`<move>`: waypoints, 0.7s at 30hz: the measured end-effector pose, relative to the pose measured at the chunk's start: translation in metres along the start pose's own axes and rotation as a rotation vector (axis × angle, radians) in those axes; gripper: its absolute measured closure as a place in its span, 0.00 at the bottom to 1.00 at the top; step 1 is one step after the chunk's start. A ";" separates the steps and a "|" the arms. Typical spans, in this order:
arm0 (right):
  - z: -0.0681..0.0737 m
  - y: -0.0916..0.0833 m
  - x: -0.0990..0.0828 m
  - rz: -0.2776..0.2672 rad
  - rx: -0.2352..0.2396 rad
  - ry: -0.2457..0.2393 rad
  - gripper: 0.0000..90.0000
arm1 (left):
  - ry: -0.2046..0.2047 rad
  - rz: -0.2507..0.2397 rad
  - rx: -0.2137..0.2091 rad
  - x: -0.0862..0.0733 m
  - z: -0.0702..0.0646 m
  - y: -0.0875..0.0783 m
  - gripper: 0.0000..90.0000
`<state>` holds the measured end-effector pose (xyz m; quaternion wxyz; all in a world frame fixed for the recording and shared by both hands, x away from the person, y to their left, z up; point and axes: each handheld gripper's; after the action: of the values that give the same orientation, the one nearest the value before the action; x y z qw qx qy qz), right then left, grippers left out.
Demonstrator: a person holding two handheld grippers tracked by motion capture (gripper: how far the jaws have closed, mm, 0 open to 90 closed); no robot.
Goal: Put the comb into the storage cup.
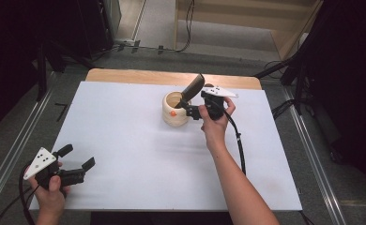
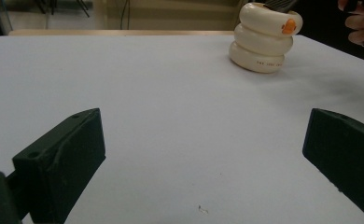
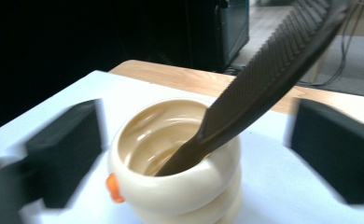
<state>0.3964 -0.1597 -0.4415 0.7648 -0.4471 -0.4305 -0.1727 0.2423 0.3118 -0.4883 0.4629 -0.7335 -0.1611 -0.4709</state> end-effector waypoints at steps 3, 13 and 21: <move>0.002 -0.004 -0.002 -0.013 0.000 -0.006 0.00 | 0.001 0.002 0.001 0.000 0.000 0.000 0.00; 0.002 -0.020 -0.008 -0.030 -0.016 -0.037 0.00 | 0.004 0.003 0.002 0.000 0.000 0.000 0.00; 0.003 -0.034 -0.013 -0.032 -0.030 -0.082 0.00 | 0.003 0.001 0.002 0.000 -0.001 0.000 0.00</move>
<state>0.3653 -0.1770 -0.4329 0.7369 -0.4583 -0.4659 -0.1729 0.2423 0.3110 -0.4885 0.4640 -0.7324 -0.1606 -0.4717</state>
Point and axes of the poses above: each handheld gripper's, and its own axes: y roughly forward along the jaws, x roughly out of its top, z roughly to its left, and after that the axes turned 13 degrees about z, right-handed
